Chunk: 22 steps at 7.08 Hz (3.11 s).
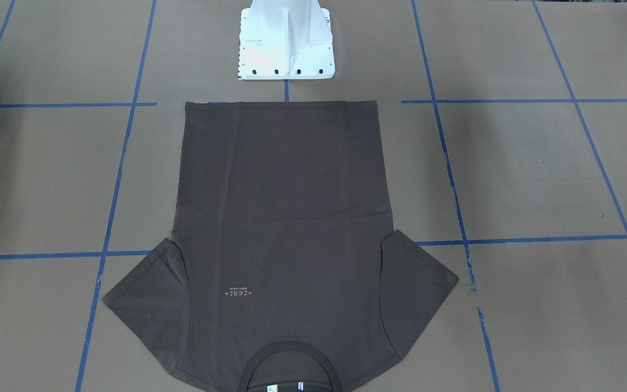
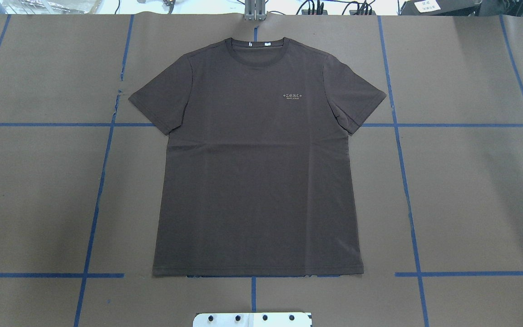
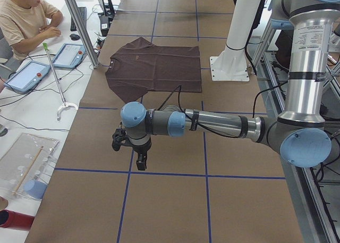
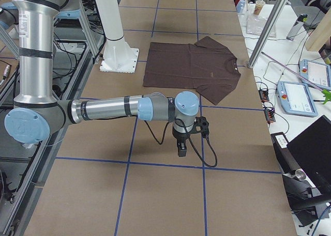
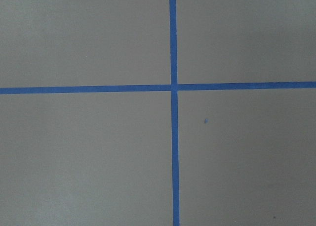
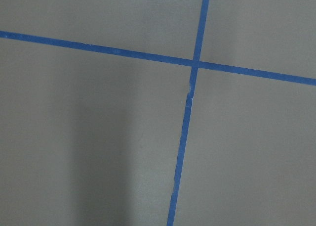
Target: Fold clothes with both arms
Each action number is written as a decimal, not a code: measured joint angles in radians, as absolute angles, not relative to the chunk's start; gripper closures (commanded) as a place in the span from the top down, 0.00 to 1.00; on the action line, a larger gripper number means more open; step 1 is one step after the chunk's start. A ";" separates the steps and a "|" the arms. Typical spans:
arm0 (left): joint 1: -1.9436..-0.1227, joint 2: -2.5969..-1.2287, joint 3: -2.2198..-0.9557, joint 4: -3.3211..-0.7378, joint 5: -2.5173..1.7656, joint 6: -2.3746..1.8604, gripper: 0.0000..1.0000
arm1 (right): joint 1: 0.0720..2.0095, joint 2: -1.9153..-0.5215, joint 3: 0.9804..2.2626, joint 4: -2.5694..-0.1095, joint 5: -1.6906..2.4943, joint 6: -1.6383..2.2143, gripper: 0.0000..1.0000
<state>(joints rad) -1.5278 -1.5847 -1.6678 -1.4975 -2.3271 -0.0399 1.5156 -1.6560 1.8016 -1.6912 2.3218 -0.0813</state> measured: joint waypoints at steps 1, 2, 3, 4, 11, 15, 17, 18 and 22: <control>-1.528 -1.585 -1.671 -1.498 -2.328 -0.040 1.00 | 1.516 -1.657 1.802 -1.691 2.327 -0.081 1.00; -1.528 -1.586 -1.679 -1.498 -2.329 -0.040 1.00 | 1.516 -1.658 1.804 -1.690 2.334 -0.082 1.00; -1.528 -1.587 -1.690 -1.497 -2.331 -0.038 1.00 | 1.516 -1.657 1.809 -1.689 2.343 -0.085 1.00; -1.527 -1.588 -1.695 -1.500 -2.331 -0.037 1.00 | 1.516 -1.656 1.811 -1.688 2.346 -0.087 1.00; -1.514 -1.598 -1.694 -1.602 -2.345 -0.090 1.00 | 1.337 -1.531 1.693 -1.407 2.444 0.177 1.00; -1.510 -1.601 -1.701 -1.662 -2.384 -0.127 1.00 | 1.136 -1.180 1.355 -1.148 2.319 0.643 0.99; -1.510 -1.599 -1.721 -1.669 -2.405 -0.128 1.00 | 1.045 -1.051 1.218 -1.019 2.202 0.985 0.93; -1.510 -1.597 -1.732 -1.671 -2.407 -0.127 1.00 | 1.022 -1.002 1.162 -0.984 2.168 1.098 0.91; -1.509 -1.593 -1.759 -1.672 -2.410 -0.127 1.00 | 0.970 -0.936 1.055 -0.965 2.109 1.251 0.68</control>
